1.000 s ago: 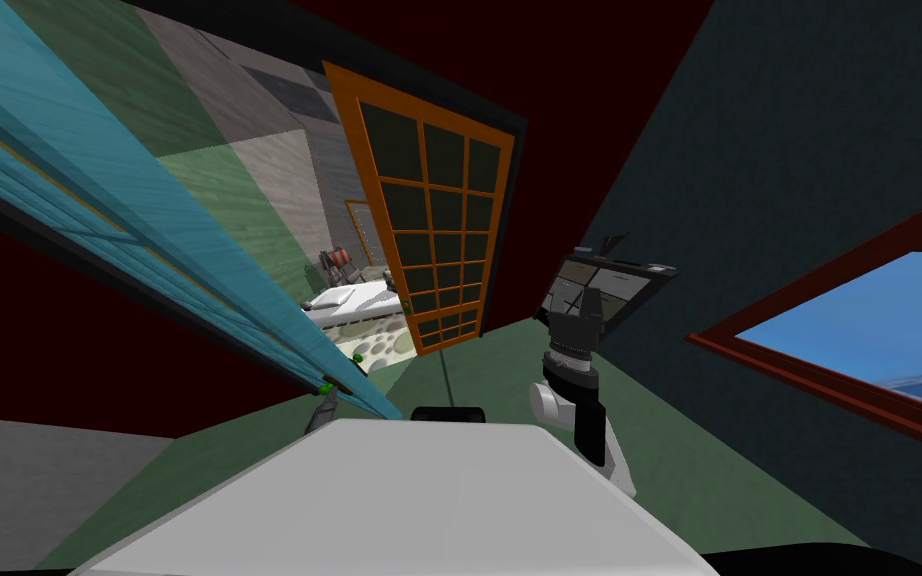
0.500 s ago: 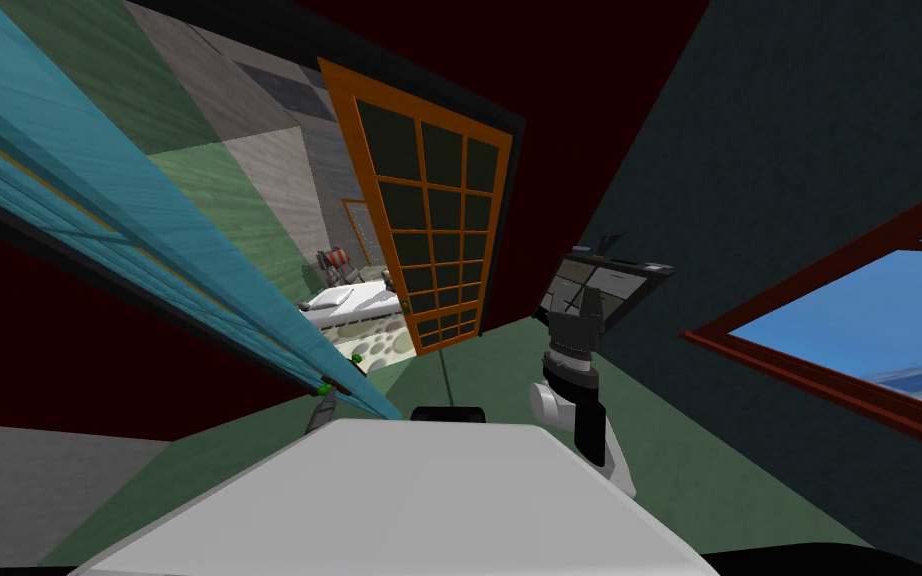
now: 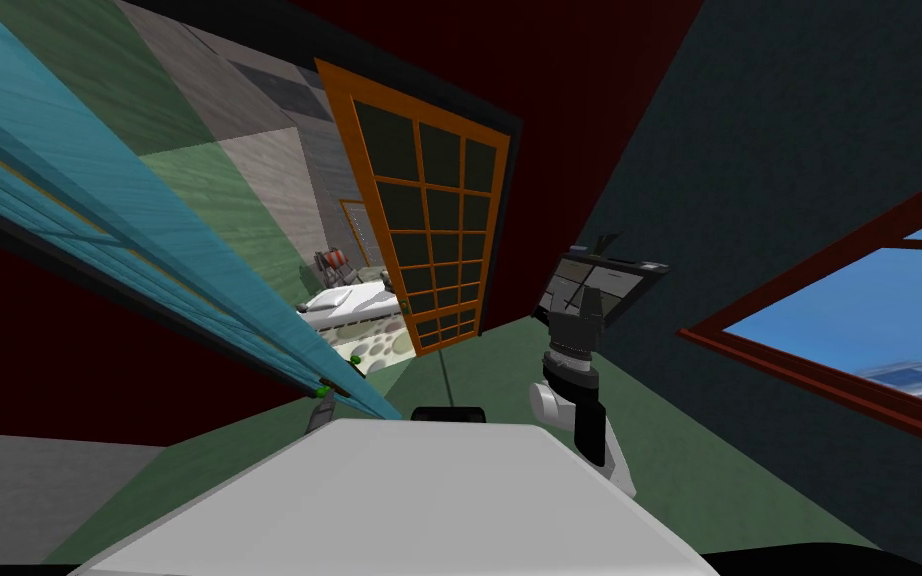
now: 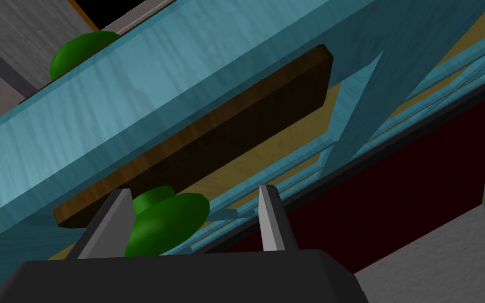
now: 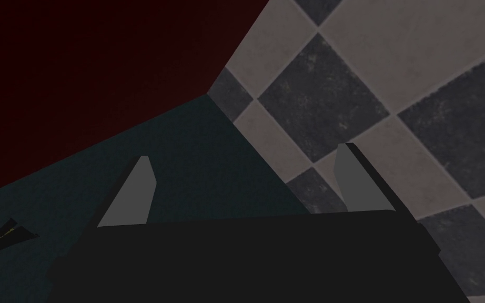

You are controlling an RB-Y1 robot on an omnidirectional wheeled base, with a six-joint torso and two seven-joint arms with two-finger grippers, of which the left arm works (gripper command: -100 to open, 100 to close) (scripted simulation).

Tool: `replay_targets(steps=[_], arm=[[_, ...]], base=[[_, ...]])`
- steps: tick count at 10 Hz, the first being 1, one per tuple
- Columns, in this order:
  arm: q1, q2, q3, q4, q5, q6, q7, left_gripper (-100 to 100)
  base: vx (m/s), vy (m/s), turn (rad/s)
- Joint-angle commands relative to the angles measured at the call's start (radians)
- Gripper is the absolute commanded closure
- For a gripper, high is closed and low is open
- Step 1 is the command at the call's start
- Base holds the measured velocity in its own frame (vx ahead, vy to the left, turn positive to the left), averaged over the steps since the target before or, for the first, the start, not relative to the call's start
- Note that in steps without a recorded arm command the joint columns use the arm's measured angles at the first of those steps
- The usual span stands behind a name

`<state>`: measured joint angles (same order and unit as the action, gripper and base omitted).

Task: Pull the door open

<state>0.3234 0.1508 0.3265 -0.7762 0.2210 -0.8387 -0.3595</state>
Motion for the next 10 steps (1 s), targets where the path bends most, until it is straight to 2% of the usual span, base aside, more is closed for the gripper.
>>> replay_targets(steps=[1,7,10], arm=[[-0.017,0.029,0.024,0.024,0.019,0.003,0.024,100],[-0.015,0.036,0.001,0.015,0.049,0.000,0.113,100],[-0.015,0.036,0.001,0.015,0.049,0.000,0.113,100]], base=[[-0.013,0.004,0.000],[-0.005,0.003,-0.023],[0.005,0.004,-0.008]])
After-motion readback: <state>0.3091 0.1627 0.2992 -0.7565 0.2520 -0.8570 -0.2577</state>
